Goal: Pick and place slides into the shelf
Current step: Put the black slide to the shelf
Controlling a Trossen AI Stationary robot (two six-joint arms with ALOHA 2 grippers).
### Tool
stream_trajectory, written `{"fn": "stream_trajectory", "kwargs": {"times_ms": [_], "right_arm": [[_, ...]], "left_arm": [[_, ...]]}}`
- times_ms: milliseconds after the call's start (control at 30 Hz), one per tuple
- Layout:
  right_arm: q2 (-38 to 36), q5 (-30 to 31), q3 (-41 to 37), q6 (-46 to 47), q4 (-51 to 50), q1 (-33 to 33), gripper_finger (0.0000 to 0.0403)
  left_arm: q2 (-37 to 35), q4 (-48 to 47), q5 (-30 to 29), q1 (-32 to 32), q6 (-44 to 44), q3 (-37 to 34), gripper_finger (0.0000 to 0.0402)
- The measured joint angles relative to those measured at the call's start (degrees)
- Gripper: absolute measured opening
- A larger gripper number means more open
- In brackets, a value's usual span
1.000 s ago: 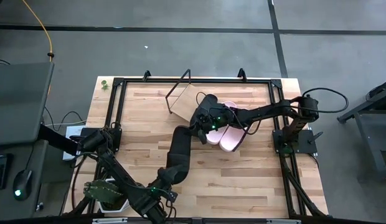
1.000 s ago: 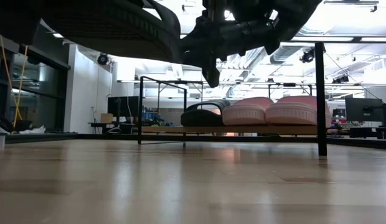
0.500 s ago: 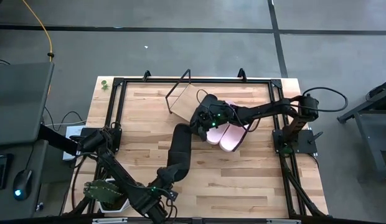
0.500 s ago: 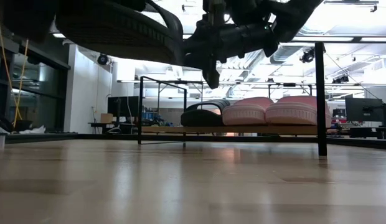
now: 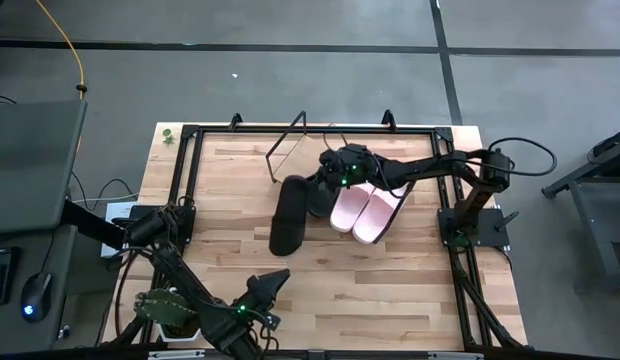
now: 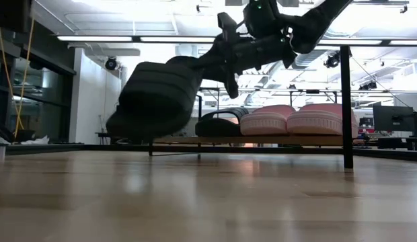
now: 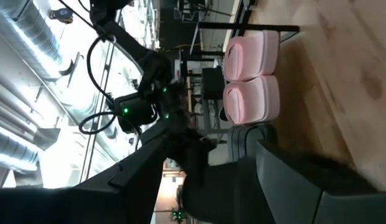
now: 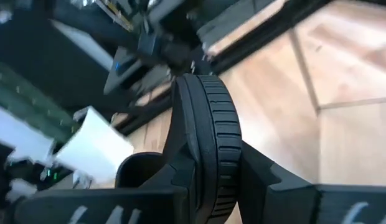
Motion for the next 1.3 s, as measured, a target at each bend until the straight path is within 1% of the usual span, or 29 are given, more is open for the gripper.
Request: {"fn": "stream_trajectory", "kwargs": {"times_ms": [233,333,467,567,700,833,1000,1300], "right_arm": [[0.0,-0.1,0.0,0.9,3.9,-1.0,0.0055],[0.0,1.1,0.0,1.2,6.2,-1.1,0.0055],[0.0,1.3,0.0,2.4,8.2,-2.3,0.0055],[0.0,1.1,0.0,3.6,9.3,-3.8,0.0055],[0.0,0.8,0.0,5.2,9.6,-6.3,0.0055],[0.0,-0.1,0.0,7.1,9.8,-8.9,0.0055],[0.0,-0.3,0.0,8.4,9.7,-10.9,0.0055],[0.0,-0.7,0.0,11.8,8.8,-14.0,0.0055]], "left_arm": [[0.0,0.0,0.1,0.0,0.0,0.0,0.0234],[0.0,0.0,-0.1,-0.4,0.1,0.0,0.0234],[0.1,-0.1,-1.5,-1.8,0.2,0.0,0.0234],[0.1,-0.1,-2.8,-3.4,1.9,0.0,0.0234],[0.1,-0.2,-2.8,-5.5,3.5,0.0,0.0234],[0.1,-0.1,-2.8,-7.2,7.1,0.0,0.0234],[0.1,-0.1,-2.8,-9.0,10.0,0.0,0.0234],[0.2,0.0,-2.9,-10.6,10.7,5.1,0.0234]]}}
